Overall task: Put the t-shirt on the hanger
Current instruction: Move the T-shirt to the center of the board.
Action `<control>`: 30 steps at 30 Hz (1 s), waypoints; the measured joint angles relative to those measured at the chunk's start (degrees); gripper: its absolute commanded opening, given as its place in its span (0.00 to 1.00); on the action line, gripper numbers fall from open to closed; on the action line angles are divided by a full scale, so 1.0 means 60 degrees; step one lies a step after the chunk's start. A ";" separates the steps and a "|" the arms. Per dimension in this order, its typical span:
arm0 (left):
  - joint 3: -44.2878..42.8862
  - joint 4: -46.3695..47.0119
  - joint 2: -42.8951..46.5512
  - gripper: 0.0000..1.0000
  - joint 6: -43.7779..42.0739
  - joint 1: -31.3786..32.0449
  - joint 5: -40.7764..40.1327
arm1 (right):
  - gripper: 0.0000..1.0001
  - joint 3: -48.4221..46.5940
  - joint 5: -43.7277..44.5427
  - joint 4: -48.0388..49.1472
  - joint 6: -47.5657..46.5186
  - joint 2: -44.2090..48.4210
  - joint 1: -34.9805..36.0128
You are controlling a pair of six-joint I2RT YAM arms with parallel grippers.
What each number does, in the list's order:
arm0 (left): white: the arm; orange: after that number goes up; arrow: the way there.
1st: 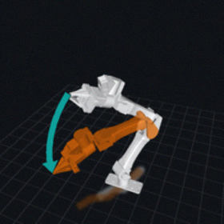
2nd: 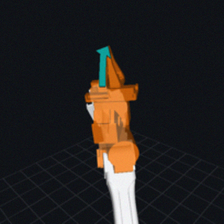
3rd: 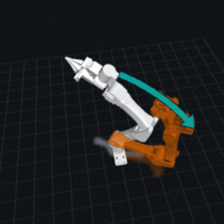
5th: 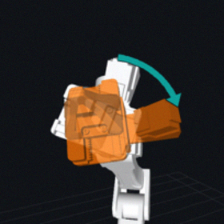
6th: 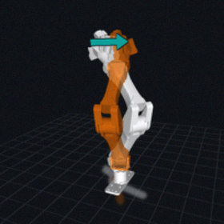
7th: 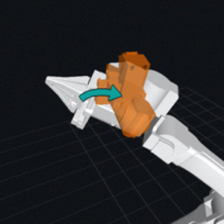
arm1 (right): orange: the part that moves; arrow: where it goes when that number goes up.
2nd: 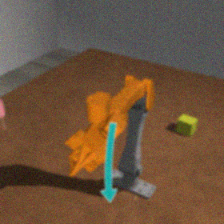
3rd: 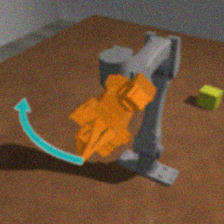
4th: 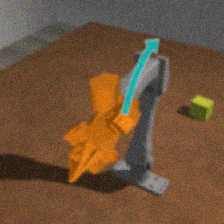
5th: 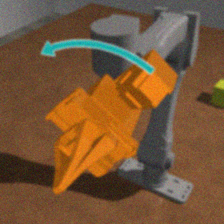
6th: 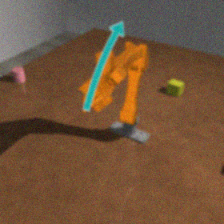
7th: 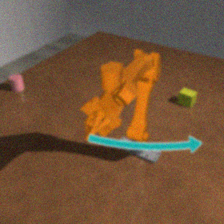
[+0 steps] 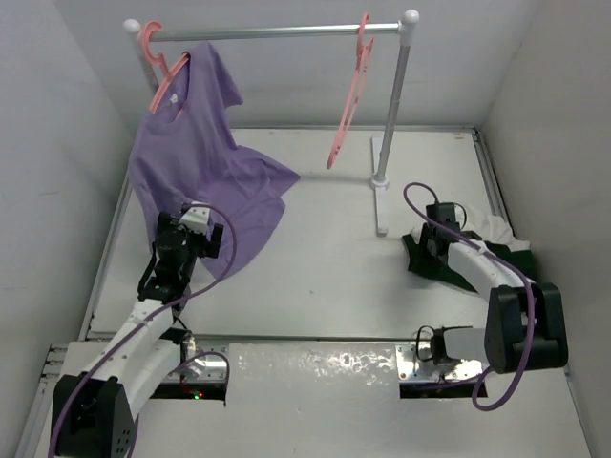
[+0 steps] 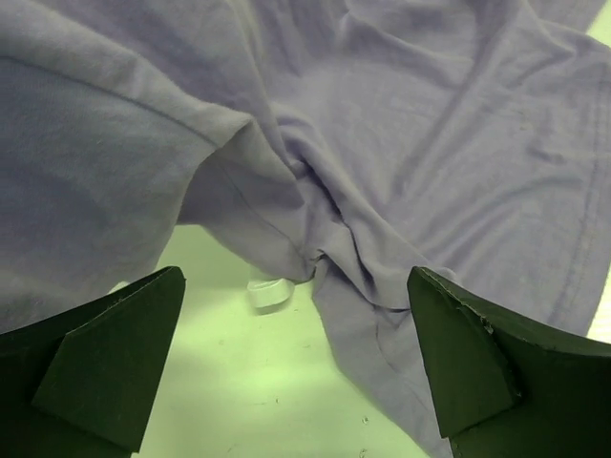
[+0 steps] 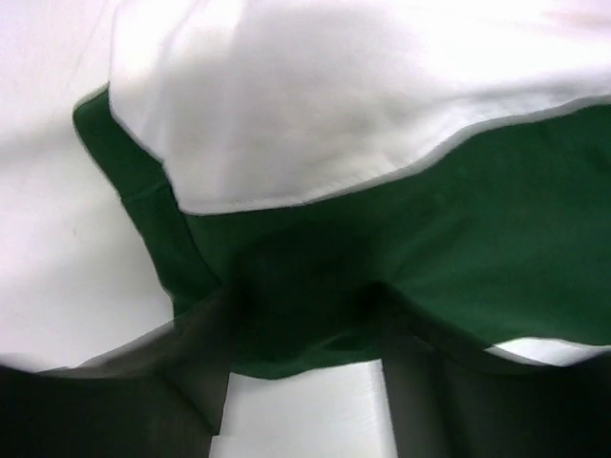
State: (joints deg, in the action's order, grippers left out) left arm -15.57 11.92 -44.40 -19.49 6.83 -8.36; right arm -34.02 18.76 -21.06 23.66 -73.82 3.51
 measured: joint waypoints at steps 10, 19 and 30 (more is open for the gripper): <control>-0.0004 0.0004 -0.0270 1.00 0.0656 0.0000 -0.1399 | 0.00 0.0393 -0.1537 -0.0073 -0.0812 0.0477 0.0699; -0.0543 -0.1180 -0.0346 1.00 -0.0193 0.0000 0.1810 | 0.00 -0.2554 -0.3523 -0.1239 -0.2211 0.1545 0.5563; -0.1249 -0.1075 -0.0310 1.00 0.0514 -0.0004 0.2969 | 0.00 -0.8699 -0.5690 -0.2830 -0.3603 -0.0470 0.8790</control>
State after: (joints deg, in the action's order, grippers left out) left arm -23.07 5.48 -46.26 -16.40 6.81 9.45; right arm -86.21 -15.38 -38.04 2.04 -76.64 56.25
